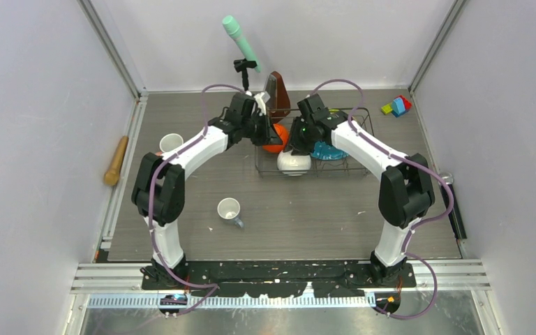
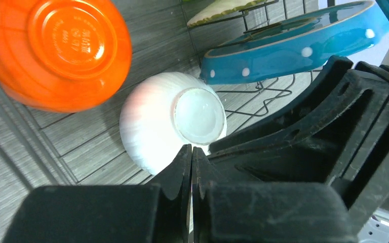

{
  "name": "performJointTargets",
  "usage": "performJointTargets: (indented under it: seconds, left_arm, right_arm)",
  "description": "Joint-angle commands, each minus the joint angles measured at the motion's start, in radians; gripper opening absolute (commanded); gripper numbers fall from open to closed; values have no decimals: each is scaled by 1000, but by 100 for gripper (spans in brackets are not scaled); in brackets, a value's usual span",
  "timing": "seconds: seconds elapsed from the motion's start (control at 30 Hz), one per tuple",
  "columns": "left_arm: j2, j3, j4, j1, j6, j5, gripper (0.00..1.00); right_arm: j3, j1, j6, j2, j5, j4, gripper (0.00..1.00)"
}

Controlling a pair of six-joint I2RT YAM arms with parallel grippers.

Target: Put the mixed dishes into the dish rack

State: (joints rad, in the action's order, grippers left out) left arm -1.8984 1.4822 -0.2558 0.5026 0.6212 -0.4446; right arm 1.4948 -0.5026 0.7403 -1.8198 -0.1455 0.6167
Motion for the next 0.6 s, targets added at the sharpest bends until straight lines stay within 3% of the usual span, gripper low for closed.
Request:
performJointTargets:
  seconds: [0.0,0.03,0.07,0.13,0.17,0.3,0.33,0.57]
  left_arm:
    - [101,-5,-51,-7,-75,75,0]
    - [108,-4,-59,-7,-83,87,1]
    - [112,-5,-66,-7,-84,91,6]
    - [104,1,-88,-7,-82,85,25]
    - [98,4,-94,-7,-74,81,41]
    - [80,-7,-99,-7,-20,78,90]
    - [77,-10,-95,-7,-11,75,98]
    - [32,-11,-59,-7,21,29,100]
  right_arm:
    - [73,-4,-117,80,150,103,49]
    - [74,-4,-131,88,185,122,63]
    - [70,-4,-133,94,198,127,70]
    - [60,-3,-127,109,225,134,91]
    - [59,-2,-111,110,231,143,97]
    - [56,3,-38,100,210,157,100]
    - [52,8,-20,101,208,152,100]
    - [-34,71,117,116,172,86,100]
